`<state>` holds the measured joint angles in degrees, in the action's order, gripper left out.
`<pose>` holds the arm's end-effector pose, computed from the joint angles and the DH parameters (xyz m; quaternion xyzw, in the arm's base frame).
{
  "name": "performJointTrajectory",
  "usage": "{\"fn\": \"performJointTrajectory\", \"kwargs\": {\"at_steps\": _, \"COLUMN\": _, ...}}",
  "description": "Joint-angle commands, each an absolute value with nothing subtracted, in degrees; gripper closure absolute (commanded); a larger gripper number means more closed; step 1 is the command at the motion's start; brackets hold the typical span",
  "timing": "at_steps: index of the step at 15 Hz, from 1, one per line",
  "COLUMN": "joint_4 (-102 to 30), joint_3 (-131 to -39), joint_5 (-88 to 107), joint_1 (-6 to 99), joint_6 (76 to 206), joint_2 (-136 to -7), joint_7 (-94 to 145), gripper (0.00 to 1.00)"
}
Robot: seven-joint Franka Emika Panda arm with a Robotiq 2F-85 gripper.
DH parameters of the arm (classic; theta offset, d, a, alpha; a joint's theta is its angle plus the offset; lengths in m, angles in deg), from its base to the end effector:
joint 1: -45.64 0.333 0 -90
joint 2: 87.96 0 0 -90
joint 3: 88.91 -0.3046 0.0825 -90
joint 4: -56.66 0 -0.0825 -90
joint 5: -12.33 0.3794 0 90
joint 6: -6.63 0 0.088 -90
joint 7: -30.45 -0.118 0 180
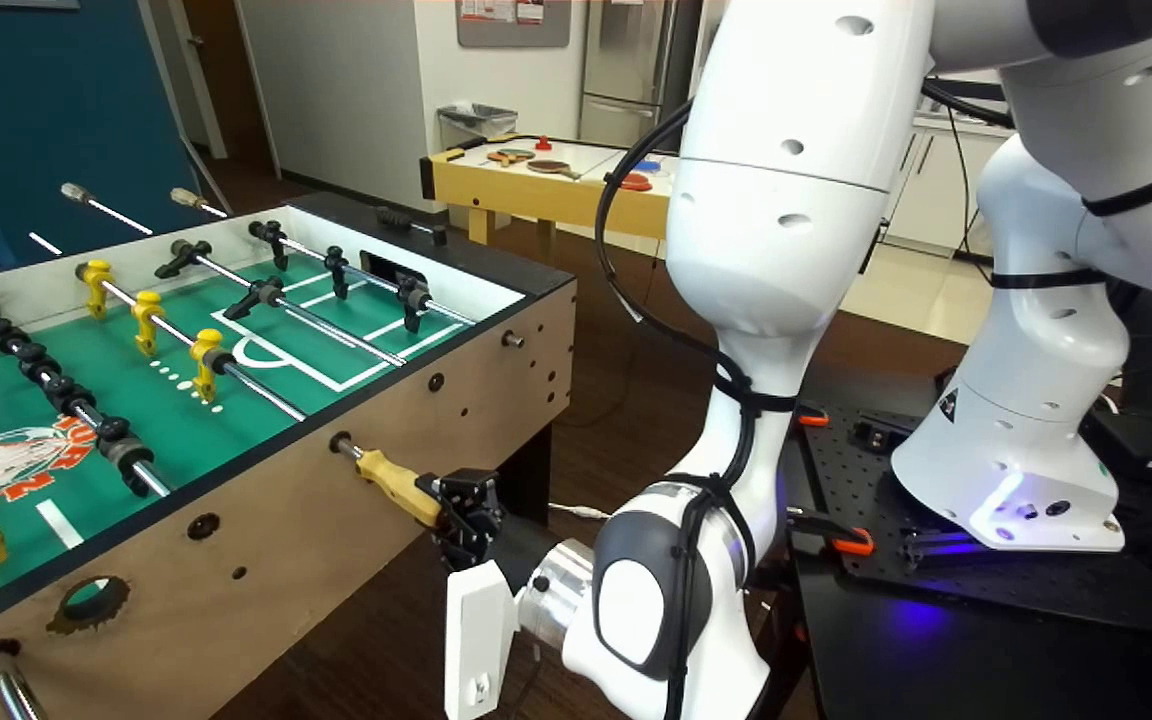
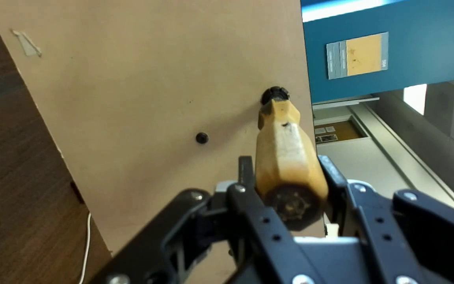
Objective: Rotate the third rod anticlockwise
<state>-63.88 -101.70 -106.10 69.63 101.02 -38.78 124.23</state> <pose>0.4519 0.2330 0.0195 -0.3232 0.6793 -0.5332 0.3871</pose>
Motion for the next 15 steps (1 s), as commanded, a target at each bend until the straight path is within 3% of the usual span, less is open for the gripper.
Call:
{"fn": "performJointTrajectory", "kwargs": {"at_steps": 1, "joint_4": -61.26, "joint_3": -103.17, "joint_5": -104.52, "joint_1": 68.25, "joint_6": 107.66, "joint_2": -38.13, "joint_7": 133.62, "gripper": 0.83}}
{"fn": "performJointTrajectory", "kwargs": {"at_steps": 15, "joint_4": -58.82, "joint_3": -103.73, "joint_5": -100.29, "joint_1": 69.42, "joint_6": 102.72, "joint_2": -35.89, "joint_7": 163.98, "gripper": 0.83}}
